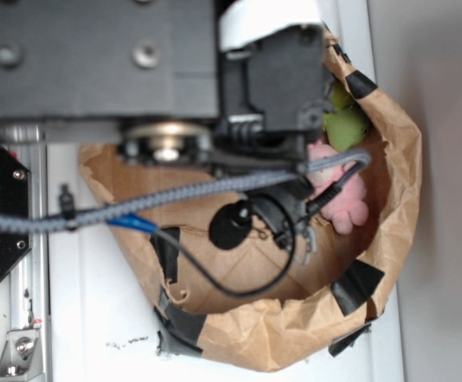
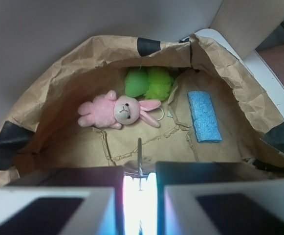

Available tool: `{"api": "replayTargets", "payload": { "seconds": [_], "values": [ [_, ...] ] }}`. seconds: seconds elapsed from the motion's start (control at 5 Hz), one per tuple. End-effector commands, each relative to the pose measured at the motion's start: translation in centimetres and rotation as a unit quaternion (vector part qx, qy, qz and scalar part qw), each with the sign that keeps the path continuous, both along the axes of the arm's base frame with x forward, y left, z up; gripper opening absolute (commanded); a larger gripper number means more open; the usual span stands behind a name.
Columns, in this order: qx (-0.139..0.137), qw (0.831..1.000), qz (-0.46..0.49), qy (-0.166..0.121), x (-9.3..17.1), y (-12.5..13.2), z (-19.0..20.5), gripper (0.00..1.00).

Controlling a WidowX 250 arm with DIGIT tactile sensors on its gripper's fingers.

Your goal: Grab the silver keys.

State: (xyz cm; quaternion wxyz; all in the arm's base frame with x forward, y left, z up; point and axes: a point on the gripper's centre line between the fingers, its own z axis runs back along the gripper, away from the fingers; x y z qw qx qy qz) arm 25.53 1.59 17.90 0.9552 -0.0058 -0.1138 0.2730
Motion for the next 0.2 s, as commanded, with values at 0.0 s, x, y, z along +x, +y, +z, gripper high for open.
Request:
{"api": "replayTargets", "payload": {
  "seconds": [0.0],
  "values": [
    [0.028,0.999,-0.014,-0.032,-0.29,-1.18,1.16,0.00]
  ]
}}
